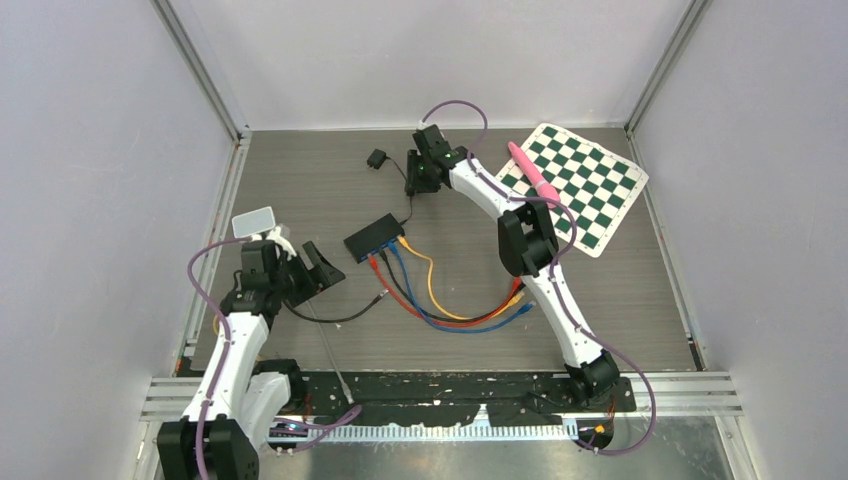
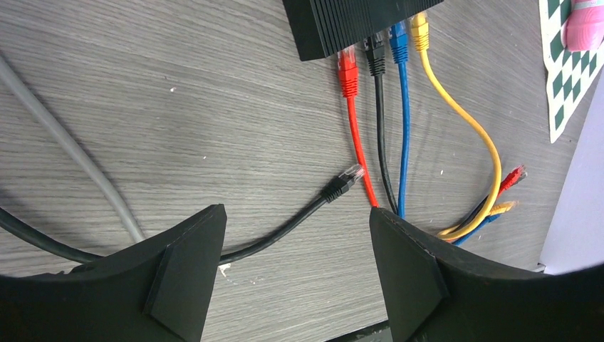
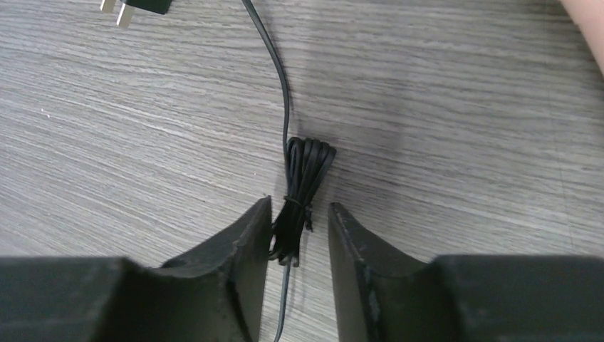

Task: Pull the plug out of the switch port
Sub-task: Move the switch port to the center of the board.

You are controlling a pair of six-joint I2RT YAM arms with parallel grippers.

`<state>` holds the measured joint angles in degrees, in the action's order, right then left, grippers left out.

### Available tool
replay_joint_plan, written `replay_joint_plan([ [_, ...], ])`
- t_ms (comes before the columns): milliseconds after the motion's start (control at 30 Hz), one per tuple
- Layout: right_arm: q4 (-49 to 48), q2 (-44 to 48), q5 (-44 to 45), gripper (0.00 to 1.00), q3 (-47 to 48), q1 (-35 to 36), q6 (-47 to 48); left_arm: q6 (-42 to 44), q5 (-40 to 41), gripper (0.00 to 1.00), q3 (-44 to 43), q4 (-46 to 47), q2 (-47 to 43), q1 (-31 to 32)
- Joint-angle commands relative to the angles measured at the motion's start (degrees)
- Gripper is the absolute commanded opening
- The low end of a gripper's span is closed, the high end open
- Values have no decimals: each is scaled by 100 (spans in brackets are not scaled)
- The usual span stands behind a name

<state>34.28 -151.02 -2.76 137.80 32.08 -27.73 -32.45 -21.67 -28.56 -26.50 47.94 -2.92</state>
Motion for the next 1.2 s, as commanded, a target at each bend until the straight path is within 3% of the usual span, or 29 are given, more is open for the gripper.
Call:
replay_joint_plan([
  [0,2,182,6,34,-123,43,67,161,-122,77,-110,75,110,76],
  [100,-138,647,4,28,-689,38,149,180,-95,77,-131,70,219,121],
  [233,-379,1328,-164,12,-2050,44,249,203,-63,77,-185,117,402,194],
  [367,-754,2041,-461,6,-3328,44,320,219,-42,77,-263,251,683,240],
  [633,-1390,3431,-442,5,-5886,39,250,241,-4,76,-594,568,1468,838],
  [933,-2735,5246,-10,5,-9031,-39,-953,235,-69,74,-734,1123,2575,1350],
  [1167,-2997,6363,366,9,-10447,-83,-1528,204,-301,72,-1202,1402,3288,2011],
])
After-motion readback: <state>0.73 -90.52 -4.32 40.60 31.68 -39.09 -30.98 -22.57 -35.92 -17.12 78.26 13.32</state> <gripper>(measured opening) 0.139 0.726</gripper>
